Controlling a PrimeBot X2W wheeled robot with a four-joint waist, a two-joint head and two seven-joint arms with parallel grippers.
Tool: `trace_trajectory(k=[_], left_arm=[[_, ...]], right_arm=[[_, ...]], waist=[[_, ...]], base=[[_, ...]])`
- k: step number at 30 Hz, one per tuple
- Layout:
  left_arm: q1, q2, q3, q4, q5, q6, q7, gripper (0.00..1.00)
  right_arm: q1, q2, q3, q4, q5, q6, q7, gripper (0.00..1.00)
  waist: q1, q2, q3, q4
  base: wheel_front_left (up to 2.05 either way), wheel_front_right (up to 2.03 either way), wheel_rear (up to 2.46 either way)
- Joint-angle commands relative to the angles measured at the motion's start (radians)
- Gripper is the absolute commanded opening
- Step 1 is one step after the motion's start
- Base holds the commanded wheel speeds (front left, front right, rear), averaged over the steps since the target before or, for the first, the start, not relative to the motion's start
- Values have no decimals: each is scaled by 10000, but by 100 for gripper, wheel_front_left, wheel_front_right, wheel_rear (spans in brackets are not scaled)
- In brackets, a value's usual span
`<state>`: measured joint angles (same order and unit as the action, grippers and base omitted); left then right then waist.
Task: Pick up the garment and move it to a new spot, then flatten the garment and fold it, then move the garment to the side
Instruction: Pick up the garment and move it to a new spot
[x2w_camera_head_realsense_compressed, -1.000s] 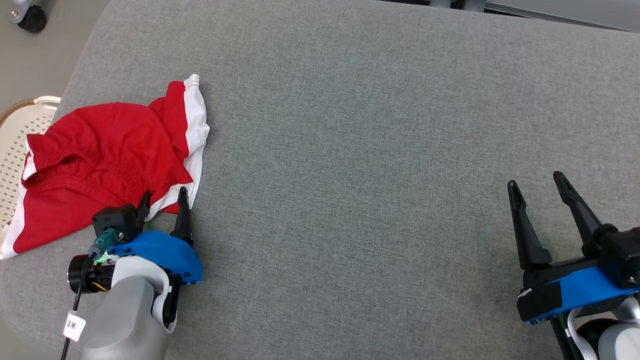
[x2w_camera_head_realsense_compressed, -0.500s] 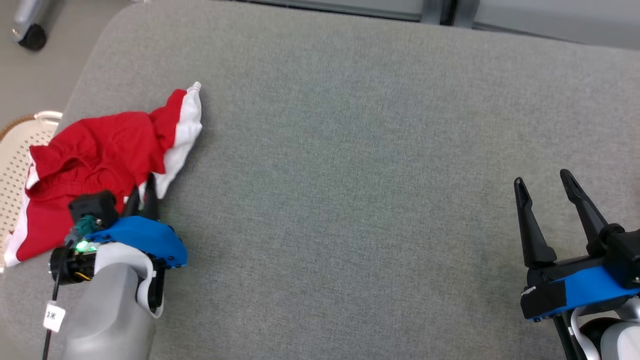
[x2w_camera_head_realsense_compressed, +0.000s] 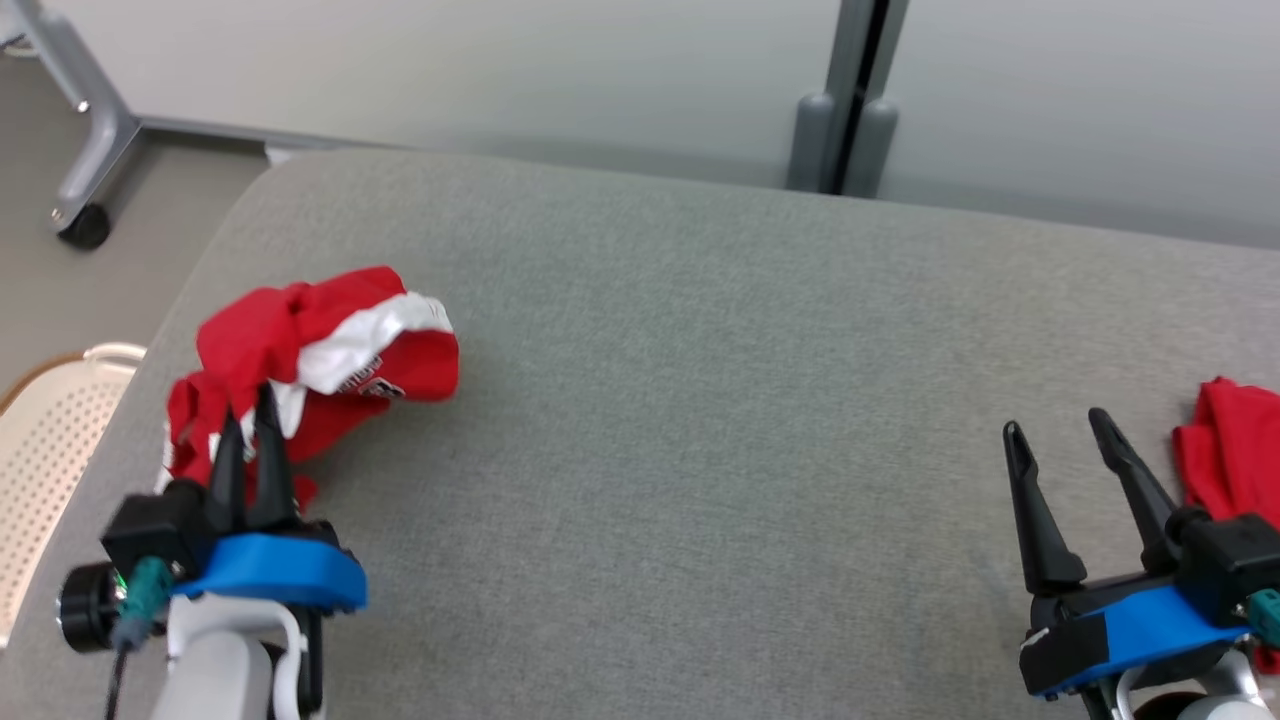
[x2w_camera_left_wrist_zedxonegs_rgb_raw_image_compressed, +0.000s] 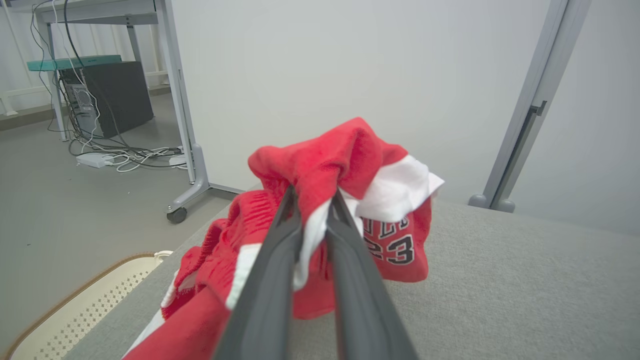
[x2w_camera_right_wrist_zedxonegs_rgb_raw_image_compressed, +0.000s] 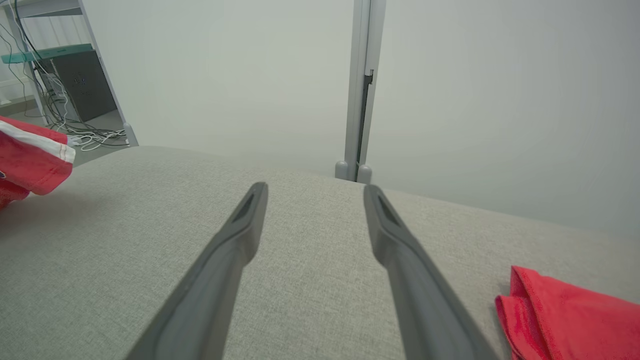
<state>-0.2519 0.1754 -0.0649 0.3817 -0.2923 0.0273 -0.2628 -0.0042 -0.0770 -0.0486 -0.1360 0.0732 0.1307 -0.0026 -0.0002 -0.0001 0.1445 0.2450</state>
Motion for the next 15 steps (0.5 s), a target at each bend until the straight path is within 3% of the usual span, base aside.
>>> trace_trajectory(k=[1,6,15], left_arm=[[455,-82,-87,-455,106,81,-19,0],[1128,-256,-680,-1818,254,-60,327,0],[863,-698,-2596,-2492,511,-1015,1102,0]], right_arm=[[182,50,10,23,76,1,-62,100],[305,99,85,5,159,1,-53,100],[126,203,194,-42,227,1,-170,100]], waist=[[2,1,-395,-356],[2,1,-557,-923],[2,1,131,-2678]], base=[[0,0,0],[0,0,0],[0,0,0]])
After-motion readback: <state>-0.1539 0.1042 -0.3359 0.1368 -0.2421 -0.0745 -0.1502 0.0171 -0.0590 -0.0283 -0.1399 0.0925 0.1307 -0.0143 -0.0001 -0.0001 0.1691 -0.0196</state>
